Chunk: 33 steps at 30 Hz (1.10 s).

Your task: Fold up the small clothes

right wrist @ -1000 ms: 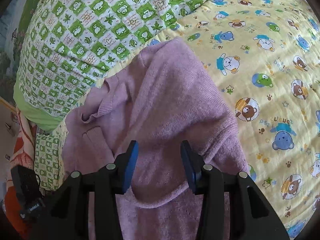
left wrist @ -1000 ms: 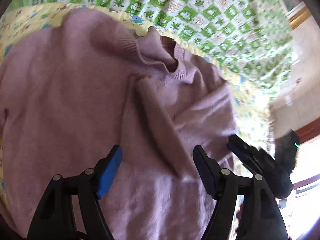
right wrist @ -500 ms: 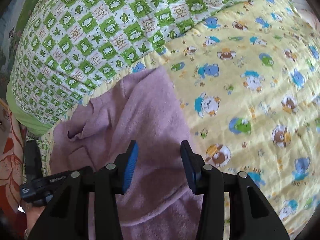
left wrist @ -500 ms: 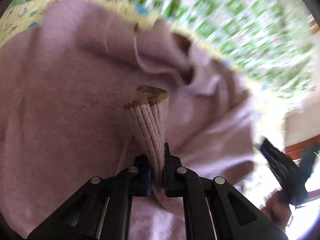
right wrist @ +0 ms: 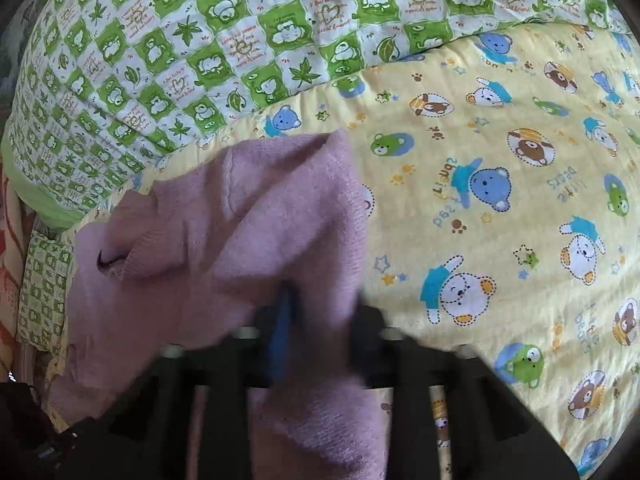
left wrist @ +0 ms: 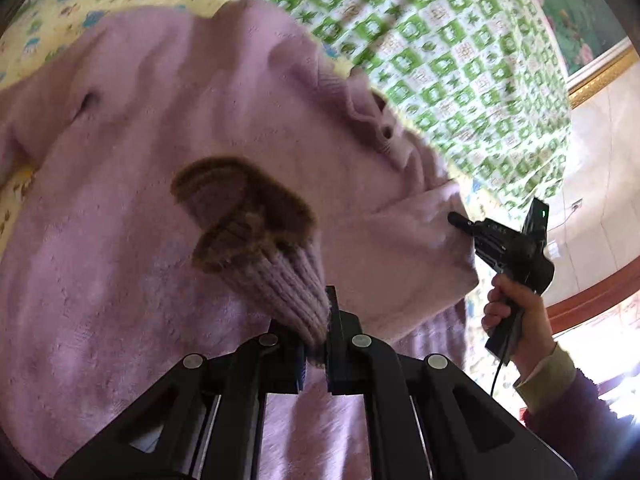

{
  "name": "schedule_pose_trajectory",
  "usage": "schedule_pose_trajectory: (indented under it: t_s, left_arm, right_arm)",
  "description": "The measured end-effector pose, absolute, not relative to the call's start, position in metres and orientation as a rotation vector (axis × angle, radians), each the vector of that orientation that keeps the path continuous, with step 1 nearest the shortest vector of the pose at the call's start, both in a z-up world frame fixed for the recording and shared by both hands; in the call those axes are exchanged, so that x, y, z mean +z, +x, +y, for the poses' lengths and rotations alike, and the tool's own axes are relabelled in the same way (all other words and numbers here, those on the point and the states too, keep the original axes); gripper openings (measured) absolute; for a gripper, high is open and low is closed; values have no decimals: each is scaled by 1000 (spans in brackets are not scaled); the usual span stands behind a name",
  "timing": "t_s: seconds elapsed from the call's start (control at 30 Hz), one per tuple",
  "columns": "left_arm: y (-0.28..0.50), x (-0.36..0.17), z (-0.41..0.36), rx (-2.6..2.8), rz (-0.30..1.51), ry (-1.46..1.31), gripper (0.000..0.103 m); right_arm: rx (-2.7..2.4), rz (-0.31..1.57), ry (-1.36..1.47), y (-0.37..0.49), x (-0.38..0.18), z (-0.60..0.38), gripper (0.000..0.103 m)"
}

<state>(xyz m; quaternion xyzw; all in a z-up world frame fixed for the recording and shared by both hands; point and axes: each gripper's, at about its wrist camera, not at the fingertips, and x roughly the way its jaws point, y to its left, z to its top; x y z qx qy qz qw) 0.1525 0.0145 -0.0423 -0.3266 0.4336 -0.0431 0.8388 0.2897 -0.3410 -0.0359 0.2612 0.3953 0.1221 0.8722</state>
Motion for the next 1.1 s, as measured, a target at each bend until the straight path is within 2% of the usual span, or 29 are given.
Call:
schedule_pose_trajectory:
  t_s: [0.17,0.27,0.5,0.57,0.63,0.67,0.77,0.83,0.87,0.9,1.0,1.03,1.1]
  left_arm:
    - [182,32,12,-159,685,-533,5]
    - [200,43,18,-159,638,-459,5]
    - [197,-56,29,-121,919,-464,7]
    - [189,-79,27,-103,1001,-481,22]
    - [184,-86,31,-108,1031,-542,30]
    - [183,-88,34,-108,1031,-561,41]
    - [190,-86,48,-85,1019,-640,64]
    - [198,-84,53,-39,1023,-643,69]
    - [202,-84,55,-30,1021,-656,71]
    - [206,-82,57,-20,1017,-666,71]
    - [213,-85,55,17,1027,-653,71]
    - [214,-85,51,27,1025,-632,69]
    - [215,-86,46,45,1024,-577,56]
  right_arm:
    - [208,643,673,262,-4,-381,8]
    - [168,593,726,253,-2,-396,8]
    - [128,730,701,262,-43,-381,9]
    - [133,740,709,261,-48,-381,10]
    - [133,747,694,262,-48,-380,13]
    - [129,754,677,262,-47,-379,14]
    - [123,748,640,263,-40,-376,29]
    - [100,726,609,262,-34,-374,51]
    - [75,708,583,261,-31,-374,56]
    - [50,689,554,262,-25,-372,59]
    - [85,663,494,268,-14,-364,60]
    - [113,667,477,272,-12,-358,60]
    - [133,692,426,280,-11,-347,60]
